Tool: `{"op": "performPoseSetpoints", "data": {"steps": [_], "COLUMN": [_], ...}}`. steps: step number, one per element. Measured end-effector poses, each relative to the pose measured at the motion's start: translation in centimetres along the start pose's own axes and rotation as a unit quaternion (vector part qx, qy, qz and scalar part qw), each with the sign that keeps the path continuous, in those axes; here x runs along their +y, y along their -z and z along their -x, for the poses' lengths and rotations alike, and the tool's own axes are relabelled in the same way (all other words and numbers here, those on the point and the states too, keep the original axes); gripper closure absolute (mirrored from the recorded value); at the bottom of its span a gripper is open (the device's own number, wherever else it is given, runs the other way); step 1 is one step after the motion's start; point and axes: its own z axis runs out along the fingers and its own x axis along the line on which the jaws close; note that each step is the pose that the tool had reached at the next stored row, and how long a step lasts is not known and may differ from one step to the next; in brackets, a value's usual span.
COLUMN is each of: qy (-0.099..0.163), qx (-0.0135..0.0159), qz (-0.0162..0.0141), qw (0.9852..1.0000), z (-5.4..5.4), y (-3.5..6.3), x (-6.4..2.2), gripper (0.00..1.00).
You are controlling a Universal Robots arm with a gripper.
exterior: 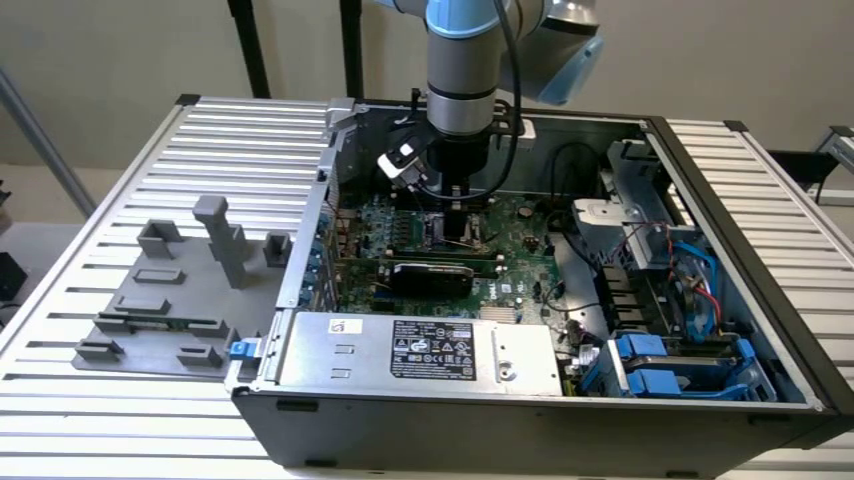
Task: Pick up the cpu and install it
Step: 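Place the cpu into insertion slot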
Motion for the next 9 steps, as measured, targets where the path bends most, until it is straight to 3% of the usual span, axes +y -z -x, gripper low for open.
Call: {"op": "performPoseSetpoints", "data": {"steps": [3, 9], "qy": [0.0, 0.0], "qx": [0.0021, 0.0092], "qz": [-0.0002, -0.0004], "qw": [1.0, 1.0], "z": [0.0, 0.0], "y": [0.01, 0.0], "x": [0.0, 0.0], "gripper": [0.37, 0.37]}}
